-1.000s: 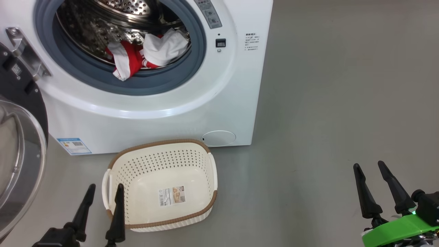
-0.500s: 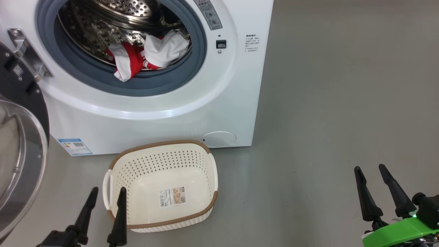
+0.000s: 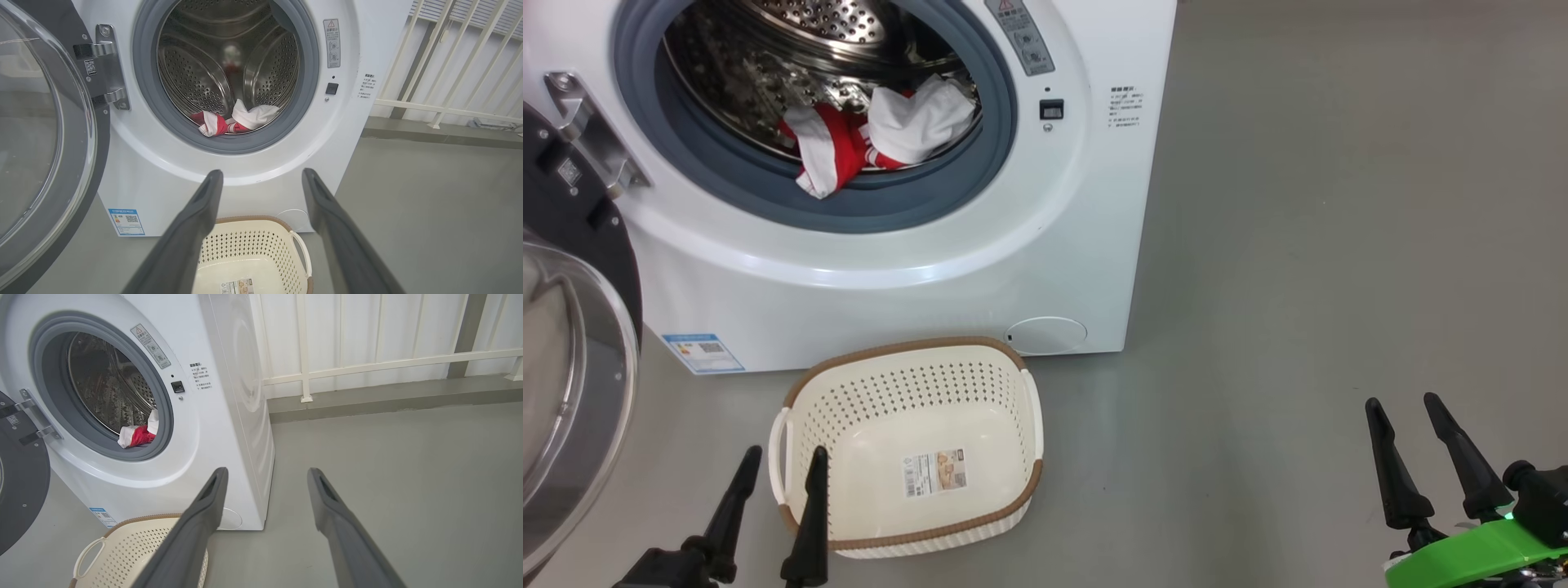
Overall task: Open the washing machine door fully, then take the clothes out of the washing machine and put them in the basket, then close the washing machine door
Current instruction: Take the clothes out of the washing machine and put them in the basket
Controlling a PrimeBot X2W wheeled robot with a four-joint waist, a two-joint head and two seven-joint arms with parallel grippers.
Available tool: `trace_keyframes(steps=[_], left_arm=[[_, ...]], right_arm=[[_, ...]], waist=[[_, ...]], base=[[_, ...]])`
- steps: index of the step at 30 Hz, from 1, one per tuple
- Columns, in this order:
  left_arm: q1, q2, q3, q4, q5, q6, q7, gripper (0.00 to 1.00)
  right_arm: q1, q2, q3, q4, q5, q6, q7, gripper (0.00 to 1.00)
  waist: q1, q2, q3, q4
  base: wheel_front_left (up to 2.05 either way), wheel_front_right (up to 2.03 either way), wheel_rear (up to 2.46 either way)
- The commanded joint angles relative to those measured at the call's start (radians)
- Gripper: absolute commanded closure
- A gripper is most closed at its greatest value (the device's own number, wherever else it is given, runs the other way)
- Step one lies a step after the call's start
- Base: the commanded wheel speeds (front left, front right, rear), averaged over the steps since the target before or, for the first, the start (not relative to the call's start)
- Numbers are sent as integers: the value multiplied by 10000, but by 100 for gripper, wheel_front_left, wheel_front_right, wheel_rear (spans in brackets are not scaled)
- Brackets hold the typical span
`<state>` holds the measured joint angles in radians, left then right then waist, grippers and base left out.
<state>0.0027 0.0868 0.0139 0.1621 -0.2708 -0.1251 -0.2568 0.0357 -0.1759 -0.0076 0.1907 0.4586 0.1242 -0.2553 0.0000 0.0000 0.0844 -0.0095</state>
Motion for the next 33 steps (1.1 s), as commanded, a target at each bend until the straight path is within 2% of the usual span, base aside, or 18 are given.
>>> trace_keyframes(steps=[1,15,33], left_arm=[[-200,212,272,-229,-78,-55,-49,0],[-336,230,337,-276,10,-56,-49,0],[-323,180,395,-224,52,-56,-49,0]], right_arm=[[-98,-160,217,-252,-152,65,-65,0],[-174,-158,231,-264,-131,65,-65,0],[-182,-125,207,-264,-133,65,-65,0]], waist=[[0,0,1,-2],[0,0,91,-1],[0,0,144,28]], base=[[93,-99,6],[109,-112,3],[6,-6,0]])
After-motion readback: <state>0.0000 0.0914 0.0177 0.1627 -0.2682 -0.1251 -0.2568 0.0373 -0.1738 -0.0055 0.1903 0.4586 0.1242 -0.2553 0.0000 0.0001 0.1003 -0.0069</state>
